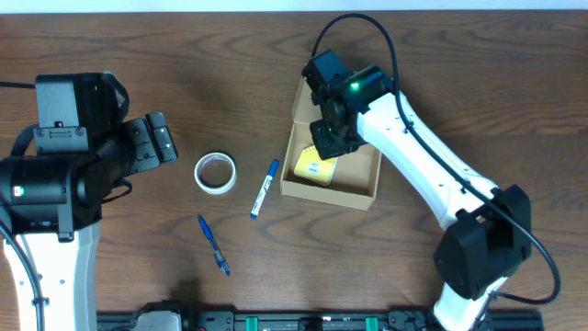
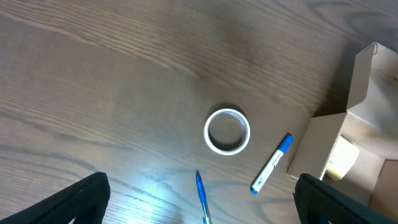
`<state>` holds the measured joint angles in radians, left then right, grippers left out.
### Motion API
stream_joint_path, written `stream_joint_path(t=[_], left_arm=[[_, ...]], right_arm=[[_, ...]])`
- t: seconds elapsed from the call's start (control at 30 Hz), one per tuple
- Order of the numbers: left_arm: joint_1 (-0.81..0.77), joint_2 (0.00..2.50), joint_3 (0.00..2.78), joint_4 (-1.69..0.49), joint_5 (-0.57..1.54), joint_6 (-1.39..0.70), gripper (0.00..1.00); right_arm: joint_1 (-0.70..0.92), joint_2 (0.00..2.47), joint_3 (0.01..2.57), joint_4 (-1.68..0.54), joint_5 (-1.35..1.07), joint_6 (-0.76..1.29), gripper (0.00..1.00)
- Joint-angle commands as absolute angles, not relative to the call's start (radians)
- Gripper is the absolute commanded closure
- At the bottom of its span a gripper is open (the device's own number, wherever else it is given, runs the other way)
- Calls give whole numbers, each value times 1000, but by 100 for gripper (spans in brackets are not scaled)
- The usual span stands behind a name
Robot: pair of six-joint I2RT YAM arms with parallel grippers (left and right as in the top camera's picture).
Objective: Pack container
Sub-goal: 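Withdraw the right gripper from the box toward the yellow tape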
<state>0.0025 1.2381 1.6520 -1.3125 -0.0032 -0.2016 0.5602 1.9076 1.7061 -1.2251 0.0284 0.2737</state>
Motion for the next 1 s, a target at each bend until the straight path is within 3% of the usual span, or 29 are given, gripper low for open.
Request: stream_joint_path(t=[0.0, 0.6, 0.97], left_arm=[[-1, 1235, 1666, -1317, 5, -183, 5], [-1, 1235, 1666, -1312, 22, -179, 5], [-1, 1235, 1666, -1309, 22, -179, 5]], right_arm=[[557, 1905, 1705, -1198, 26, 276, 99], [549, 1888, 1779, -1234, 34, 272, 99], [406, 1805, 1892, -1356, 204, 281, 99]])
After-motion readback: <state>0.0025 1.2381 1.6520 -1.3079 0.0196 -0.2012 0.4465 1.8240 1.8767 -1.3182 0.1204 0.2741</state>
